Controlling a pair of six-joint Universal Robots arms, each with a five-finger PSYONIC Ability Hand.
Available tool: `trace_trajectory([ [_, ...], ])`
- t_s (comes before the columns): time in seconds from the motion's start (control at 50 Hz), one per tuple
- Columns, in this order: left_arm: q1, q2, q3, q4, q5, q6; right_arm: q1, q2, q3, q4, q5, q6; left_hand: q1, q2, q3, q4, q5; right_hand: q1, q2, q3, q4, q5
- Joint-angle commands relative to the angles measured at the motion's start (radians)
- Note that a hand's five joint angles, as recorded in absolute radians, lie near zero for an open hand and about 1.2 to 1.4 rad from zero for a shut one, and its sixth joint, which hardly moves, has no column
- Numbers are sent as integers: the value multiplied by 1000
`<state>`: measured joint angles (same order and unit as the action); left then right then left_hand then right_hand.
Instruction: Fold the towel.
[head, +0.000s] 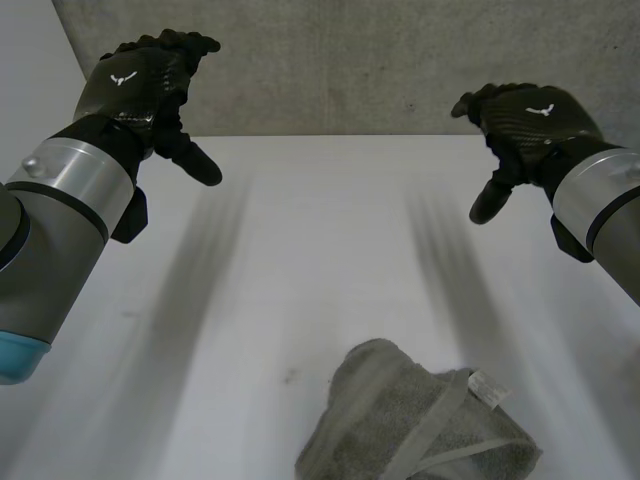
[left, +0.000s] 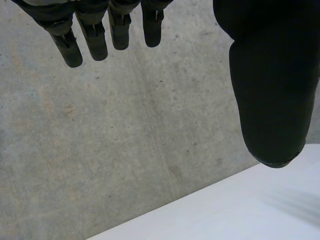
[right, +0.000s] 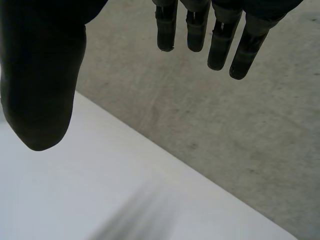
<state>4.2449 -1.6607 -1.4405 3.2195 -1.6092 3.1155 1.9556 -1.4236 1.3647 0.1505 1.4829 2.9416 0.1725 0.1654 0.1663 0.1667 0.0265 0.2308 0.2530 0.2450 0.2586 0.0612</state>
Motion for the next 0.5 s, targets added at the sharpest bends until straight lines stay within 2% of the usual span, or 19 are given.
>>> trace_trajectory([
  [0.02,-2,-13,-1,-1,0,0,0,54,-35,191,-179,-106,6,13,12,12,-23,-56,-79,-71,-84,-61],
  [0.08,-10,-16,-1,0,0,3,3,74,-41,259,-228,-142,6,13,12,12,-23,-56,-79,-71,-84,-61],
  [0.12,-11,-19,-1,-1,0,3,5,103,-23,377,-326,-226,6,13,12,12,-23,-56,-79,-71,-84,-61],
  [0.14,-11,-19,-1,-1,0,3,5,103,-22,377,-326,-226,6,13,12,12,-23,-56,-79,-71,-84,-61],
  [0.18,-11,-24,-3,0,0,5,6,146,11,444,-403,-335,6,13,12,12,-23,-56,-79,-71,-84,-61],
  [0.2,-11,-24,-3,0,0,5,6,146,11,445,-403,-335,6,13,12,12,-23,-56,-79,-71,-84,-61],
  [0.24,-14,-36,-1,0,0,5,25,173,72,457,-443,-453,6,13,12,12,-23,-56,-79,-71,-84,-61],
  [0.3,-22,-48,-3,0,2,9,45,184,108,457,-451,-519,9,16,15,14,-20,-56,-79,-71,-84,-61],
  [0.34,-28,-62,-1,-1,2,9,58,212,161,446,-463,-640,12,19,18,17,-17,-56,-79,-71,-84,-61],
  [0.36,-28,-62,-1,-1,2,9,58,212,162,446,-463,-641,12,19,18,17,-17,-56,-79,-71,-84,-61],
  [0.4,-40,-96,0,-3,2,11,68,238,206,442,-466,-734,15,22,21,20,-14,-56,-79,-71,-84,-61],
  [0.48,-46,-122,0,-7,2,11,68,255,235,442,-464,-789,15,22,21,20,-14,-56,-79,-71,-84,-61],
  [0.5,-48,-132,0,-7,2,11,69,265,240,440,-467,-814,15,22,21,20,-14,101,79,87,73,96],
])
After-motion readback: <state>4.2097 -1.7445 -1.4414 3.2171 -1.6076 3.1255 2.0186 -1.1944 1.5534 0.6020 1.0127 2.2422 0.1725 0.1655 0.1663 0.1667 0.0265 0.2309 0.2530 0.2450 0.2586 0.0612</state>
